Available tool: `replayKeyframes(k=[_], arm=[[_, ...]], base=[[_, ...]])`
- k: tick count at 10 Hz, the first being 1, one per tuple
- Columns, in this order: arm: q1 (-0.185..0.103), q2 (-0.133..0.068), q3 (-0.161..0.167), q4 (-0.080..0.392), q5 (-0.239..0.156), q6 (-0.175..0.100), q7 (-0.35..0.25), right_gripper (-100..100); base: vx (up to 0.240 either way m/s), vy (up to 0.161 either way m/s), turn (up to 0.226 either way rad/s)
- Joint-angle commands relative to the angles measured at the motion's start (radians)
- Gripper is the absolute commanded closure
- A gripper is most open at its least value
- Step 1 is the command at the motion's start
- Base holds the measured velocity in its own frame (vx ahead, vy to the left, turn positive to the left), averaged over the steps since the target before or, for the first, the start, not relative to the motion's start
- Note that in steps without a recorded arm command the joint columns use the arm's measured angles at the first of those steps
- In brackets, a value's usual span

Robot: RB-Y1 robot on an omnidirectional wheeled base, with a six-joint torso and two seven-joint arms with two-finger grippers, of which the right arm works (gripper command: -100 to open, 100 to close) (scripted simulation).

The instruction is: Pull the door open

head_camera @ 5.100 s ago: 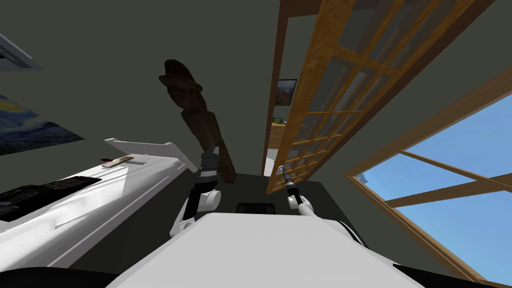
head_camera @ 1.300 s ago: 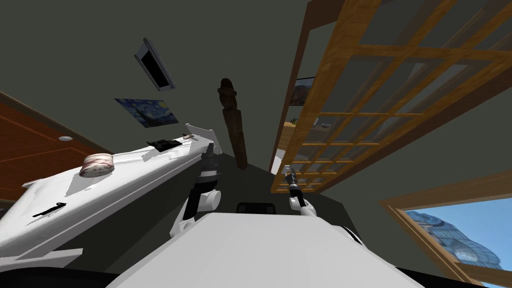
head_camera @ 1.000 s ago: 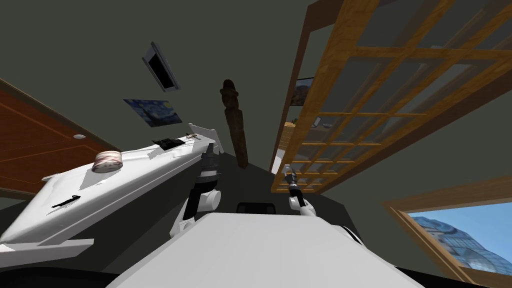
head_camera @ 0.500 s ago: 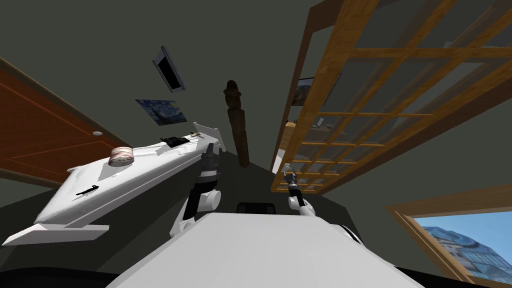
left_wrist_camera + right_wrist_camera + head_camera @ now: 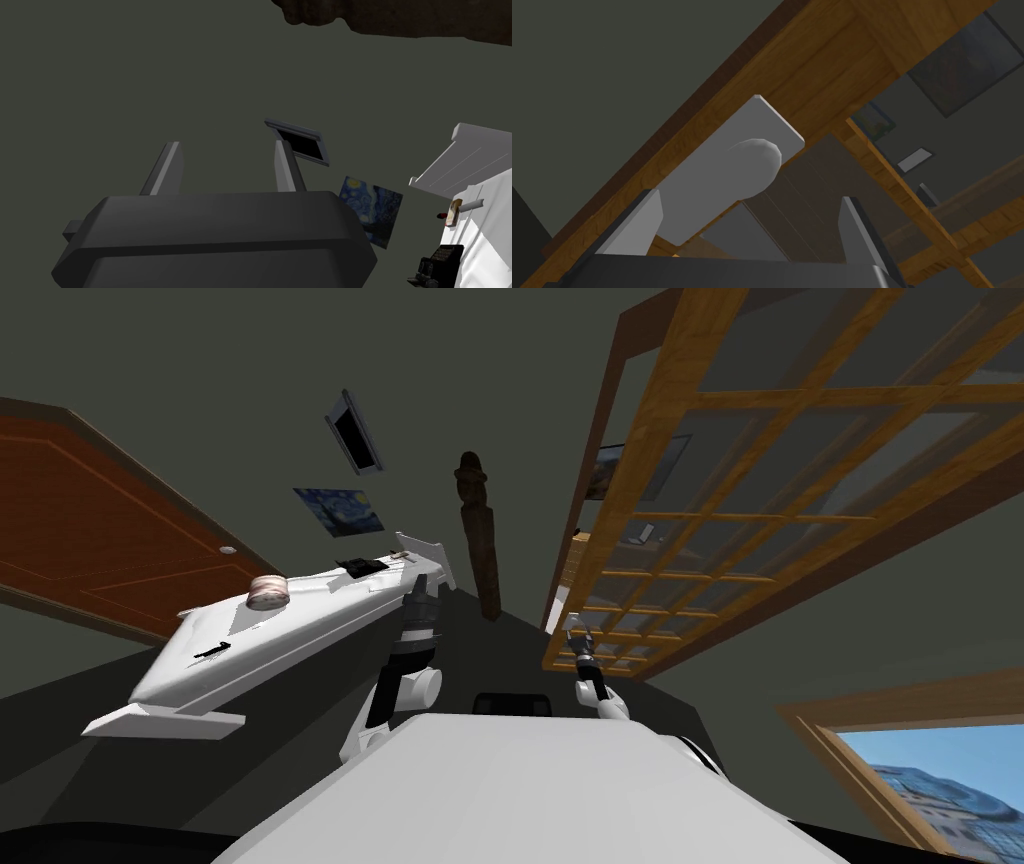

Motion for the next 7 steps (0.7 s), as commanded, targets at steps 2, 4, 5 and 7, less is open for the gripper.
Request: replayKeyframes(k=[2,4,5,7], arm=[[-0.003,0.002,0.007,0.002,-0.02,0.0,-0.067,-100],[-0.004,0.004,0.012,0.004,-0.034,0.001,-0.109,-100],[-0.006,0.005,0.017,0.006,-0.048,0.001,-0.149,-100],[-0.008,0.007,0.022,0.007,-0.061,0.001,-0.192,-100]], base=[[-0.065,-0.042,0.09],[-0.057,-0.029,0.058],[-0.06,-0.029,0.084],[-0.075,-0.032,0.082]])
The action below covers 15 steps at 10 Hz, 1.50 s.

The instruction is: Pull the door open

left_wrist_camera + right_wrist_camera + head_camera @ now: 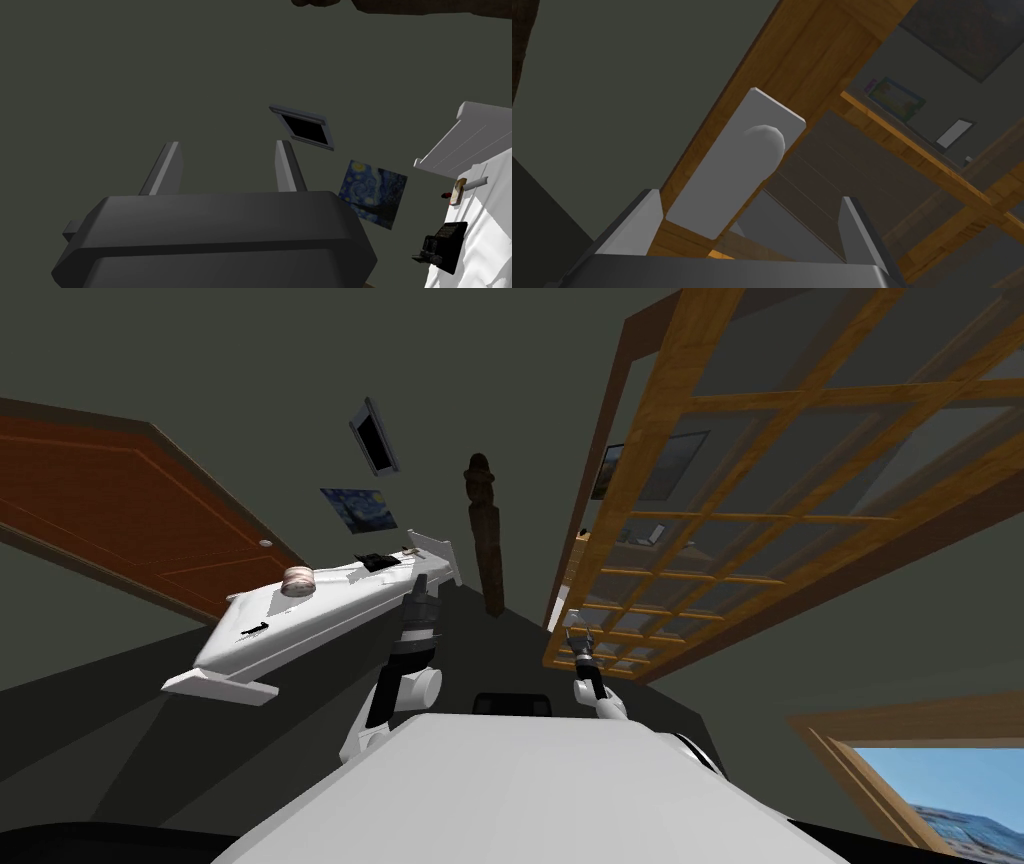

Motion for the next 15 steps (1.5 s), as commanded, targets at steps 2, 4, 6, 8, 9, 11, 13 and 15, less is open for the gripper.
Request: replayKeyframes(k=[2,4,6,8,9,11,13,15], arm=[[-0.002,0.002,0.006,0.002,-0.016,0.0,-0.056,-100],[-0.005,0.004,0.015,0.005,-0.041,0.001,-0.122,-100],[-0.006,0.006,0.019,0.006,-0.053,0.001,-0.174,-100],[-0.008,0.007,0.023,0.008,-0.064,0.001,-0.218,-100],[-0.009,0.008,0.027,0.009,-0.075,0.001,-0.245,-100],[-0.011,0.009,0.031,0.01,-0.085,0.001,-0.294,-100],[-0.012,0.01,0.034,0.011,-0.095,0.001,-0.329,-100],[-0.014,0.012,0.04,0.013,-0.111,0.002,-0.391,-100]], base=[[-0.047,-0.034,0.06],[-0.064,-0.035,0.097],[-0.064,-0.027,0.049],[-0.051,-0.021,0.051],[-0.073,-0.042,0.107],[-0.054,-0.026,0.051],[-0.051,-0.024,0.056],[-0.045,-0.023,0.063]])
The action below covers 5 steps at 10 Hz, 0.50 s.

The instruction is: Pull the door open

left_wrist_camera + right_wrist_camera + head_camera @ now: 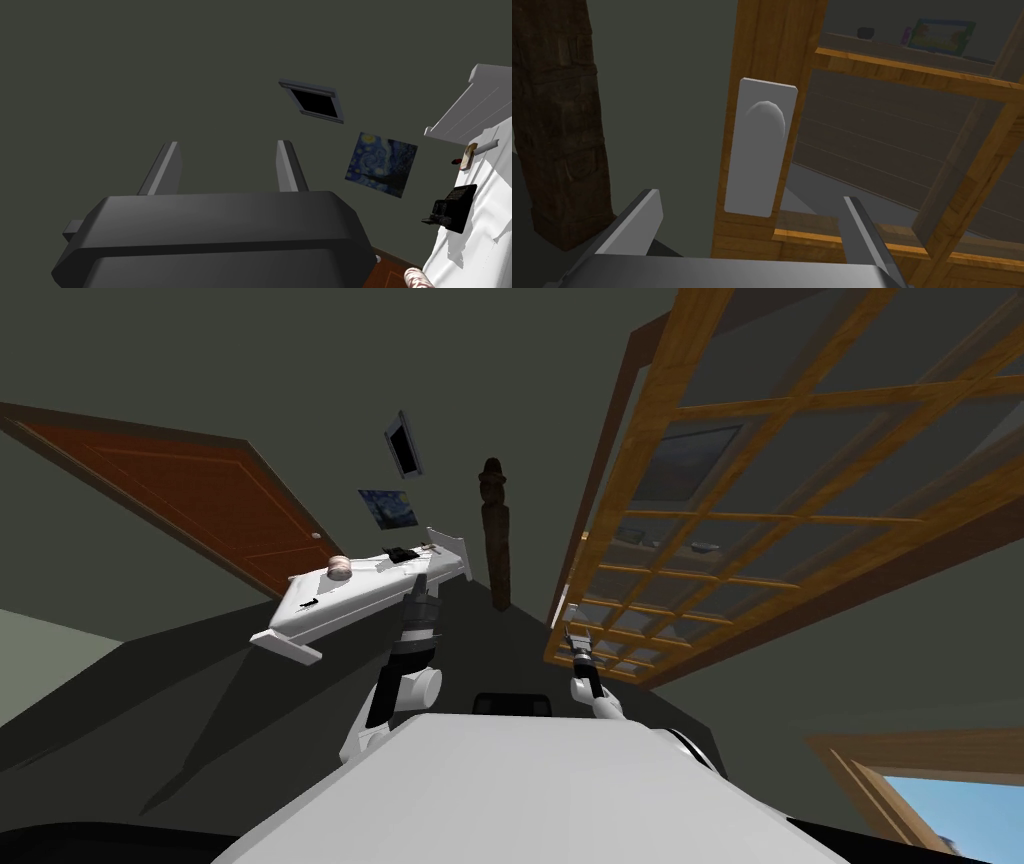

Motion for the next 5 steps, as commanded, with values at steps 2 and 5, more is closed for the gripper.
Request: replayKeyframes(k=[2,5], arm=[[-0.003,0.002,0.006,0.003,-0.017,0.0,-0.071,-100],[-0.003,0.002,0.008,0.003,-0.023,0.0,-0.093,-100]], base=[[-0.055,-0.025,0.057],[-0.035,-0.02,0.028]])
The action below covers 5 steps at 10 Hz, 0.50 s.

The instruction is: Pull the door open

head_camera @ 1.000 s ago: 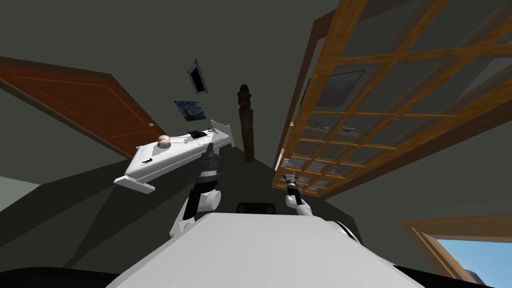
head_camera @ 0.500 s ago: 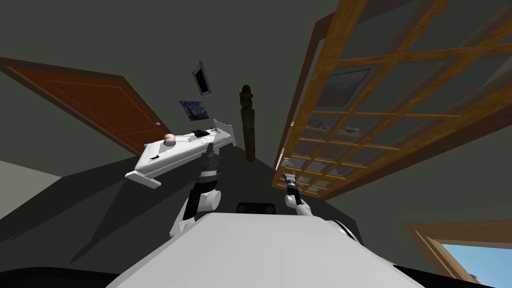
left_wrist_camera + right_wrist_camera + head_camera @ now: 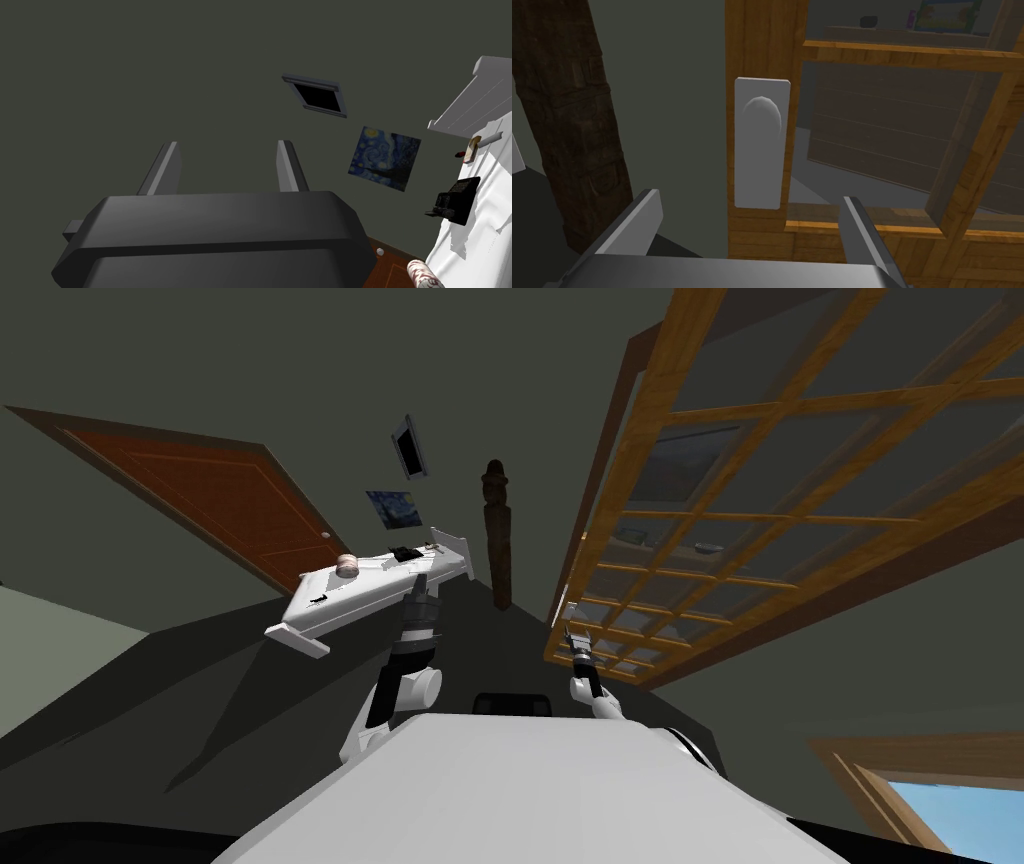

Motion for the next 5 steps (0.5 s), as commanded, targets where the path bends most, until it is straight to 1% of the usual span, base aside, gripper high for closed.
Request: replayKeyframes(k=[1,2,3,4,5], arm=[[0.013,-0.025,-0.005,0.005,-0.006,-0.009,-0.023,-100],[0.013,-0.025,-0.005,0.005,-0.006,-0.009,-0.023,-100],[0.027,-0.051,-0.011,0.011,-0.012,-0.018,-0.049,-100],[0.027,-0.051,-0.011,0.012,-0.012,-0.018,-0.049,-100],[0.041,-0.079,-0.017,0.018,-0.019,-0.028,-0.075,-100]], base=[[0.14,0.03,0.137],[0.195,-0.001,0.075],[0.243,-0.007,0.114],[0.212,0.009,0.087],[0.214,0.03,0.163]])
